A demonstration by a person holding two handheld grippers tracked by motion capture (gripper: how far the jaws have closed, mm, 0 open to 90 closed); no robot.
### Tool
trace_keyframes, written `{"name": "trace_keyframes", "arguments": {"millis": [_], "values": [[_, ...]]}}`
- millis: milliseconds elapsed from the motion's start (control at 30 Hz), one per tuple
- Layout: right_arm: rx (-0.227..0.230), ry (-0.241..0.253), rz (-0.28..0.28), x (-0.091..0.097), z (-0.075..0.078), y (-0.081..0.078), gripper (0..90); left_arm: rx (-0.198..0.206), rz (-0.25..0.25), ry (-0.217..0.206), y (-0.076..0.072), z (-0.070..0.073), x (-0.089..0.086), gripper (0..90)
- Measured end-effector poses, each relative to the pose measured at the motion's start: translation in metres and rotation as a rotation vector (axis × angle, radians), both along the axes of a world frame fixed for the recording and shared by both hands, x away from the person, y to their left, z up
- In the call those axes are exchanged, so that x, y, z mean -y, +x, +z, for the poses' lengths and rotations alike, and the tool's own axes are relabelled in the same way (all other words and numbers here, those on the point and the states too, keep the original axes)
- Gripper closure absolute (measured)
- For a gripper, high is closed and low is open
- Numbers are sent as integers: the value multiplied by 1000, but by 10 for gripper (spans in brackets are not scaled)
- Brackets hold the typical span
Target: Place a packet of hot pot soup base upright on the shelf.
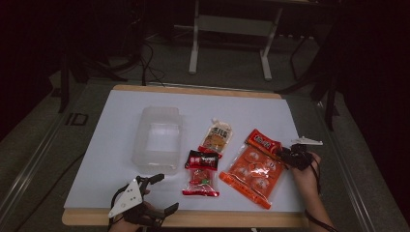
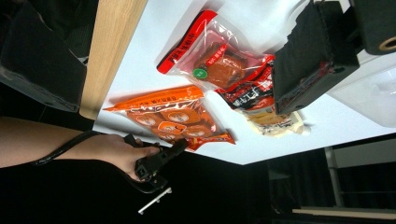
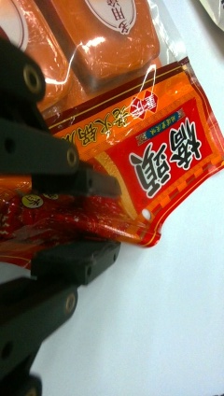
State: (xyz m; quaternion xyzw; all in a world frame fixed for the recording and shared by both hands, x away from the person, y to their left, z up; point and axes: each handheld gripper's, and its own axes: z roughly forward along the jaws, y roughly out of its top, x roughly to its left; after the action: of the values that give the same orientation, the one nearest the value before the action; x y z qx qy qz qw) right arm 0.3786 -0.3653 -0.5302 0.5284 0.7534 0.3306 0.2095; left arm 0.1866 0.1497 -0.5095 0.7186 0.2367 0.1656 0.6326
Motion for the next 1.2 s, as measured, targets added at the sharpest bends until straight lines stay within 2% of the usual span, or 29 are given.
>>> {"name": "trace_keyframes", "arguments": {"millis": [67, 100, 200, 267, 367, 433, 533, 733, 933, 1200], "values": [[-3, -2, 2, -1, 0, 1, 766, 2, -1, 2, 0, 0, 0, 38], [-10, 5, 10, -3, 1, 2, 839, 3, -2, 2, 0, 0, 0, 38], [-29, -10, 4, -8, 5, 2, 871, 4, -3, 0, -1, 0, 0, 38], [-20, -15, 5, -9, 9, 1, 877, 5, -4, -5, -1, 0, 0, 38], [-1, 13, 1, -7, 15, -1, 880, 8, -2, -10, 0, 0, -1, 38], [15, 18, 3, -8, 20, -2, 883, 12, -2, -12, 0, 0, -1, 38], [30, 0, 14, -11, 25, -4, 885, 15, -3, -14, -1, 1, -1, 43], [70, 25, 24, -10, 37, -9, 887, 6, -2, -10, 0, 1, -1, 43], [129, 51, 43, -14, 56, -16, 887, 1, -3, -20, 0, 1, -2, 42], [188, 26, 62, -21, 70, -27, 887, -11, -3, -25, 0, 1, -2, 40]]}}
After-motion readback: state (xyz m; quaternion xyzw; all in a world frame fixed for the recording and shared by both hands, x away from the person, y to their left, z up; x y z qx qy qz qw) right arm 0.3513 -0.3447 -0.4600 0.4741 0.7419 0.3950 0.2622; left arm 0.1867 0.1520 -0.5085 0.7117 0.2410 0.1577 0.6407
